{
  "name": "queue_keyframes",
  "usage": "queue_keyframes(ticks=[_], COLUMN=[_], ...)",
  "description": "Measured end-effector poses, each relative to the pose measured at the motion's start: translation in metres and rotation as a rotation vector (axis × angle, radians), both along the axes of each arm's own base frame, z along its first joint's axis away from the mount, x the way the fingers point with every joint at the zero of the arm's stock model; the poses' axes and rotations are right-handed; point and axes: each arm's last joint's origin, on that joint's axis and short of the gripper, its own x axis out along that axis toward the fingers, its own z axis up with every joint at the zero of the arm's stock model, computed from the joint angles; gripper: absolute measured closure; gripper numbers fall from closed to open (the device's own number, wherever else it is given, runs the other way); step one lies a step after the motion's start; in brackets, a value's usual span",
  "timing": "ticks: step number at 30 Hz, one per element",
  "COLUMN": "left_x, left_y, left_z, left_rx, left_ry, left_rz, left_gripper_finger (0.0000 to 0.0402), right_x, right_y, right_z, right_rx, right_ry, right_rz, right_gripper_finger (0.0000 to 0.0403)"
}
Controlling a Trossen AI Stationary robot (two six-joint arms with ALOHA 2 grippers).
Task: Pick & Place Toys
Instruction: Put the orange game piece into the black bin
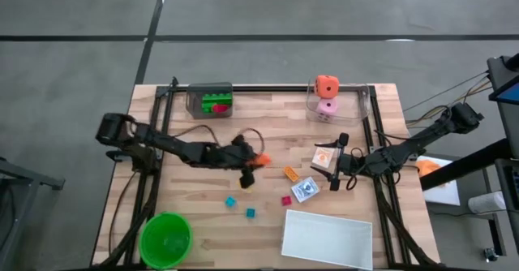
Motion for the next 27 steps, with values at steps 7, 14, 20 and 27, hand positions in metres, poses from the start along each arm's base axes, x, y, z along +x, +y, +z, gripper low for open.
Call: queue_keyframes(ticks=[7,14,20,27], left_x=[-0.042,-0.071,-0.089,-0.106], left_y=[0.042,0.097,0.140,0.168], left_z=[0.033,0.034,0.023,0.022], left_rx=[0.033,0.035,0.012,0.033], left_ry=[-0.131,-0.135,-0.091,-0.075], left_rz=[0.217,0.519,0.740,0.880], left_gripper_finger=[0.0246,0.0246,0.0246,0.0246], right_x=[0.000,0.000,0.000,0.000], right_y=[0.000,0.000,0.000,0.000], right_z=[0.000,0.001,0.001,0.000], right_rx=[0.003,0.003,0.001,-0.004], right_ry=[-0.005,-0.008,-0.007,-0.003], right_rz=[-0.001,-0.001,-0.001,0.000], right_gripper_finger=[0.0052,0.0052,0.0052,0.0052])
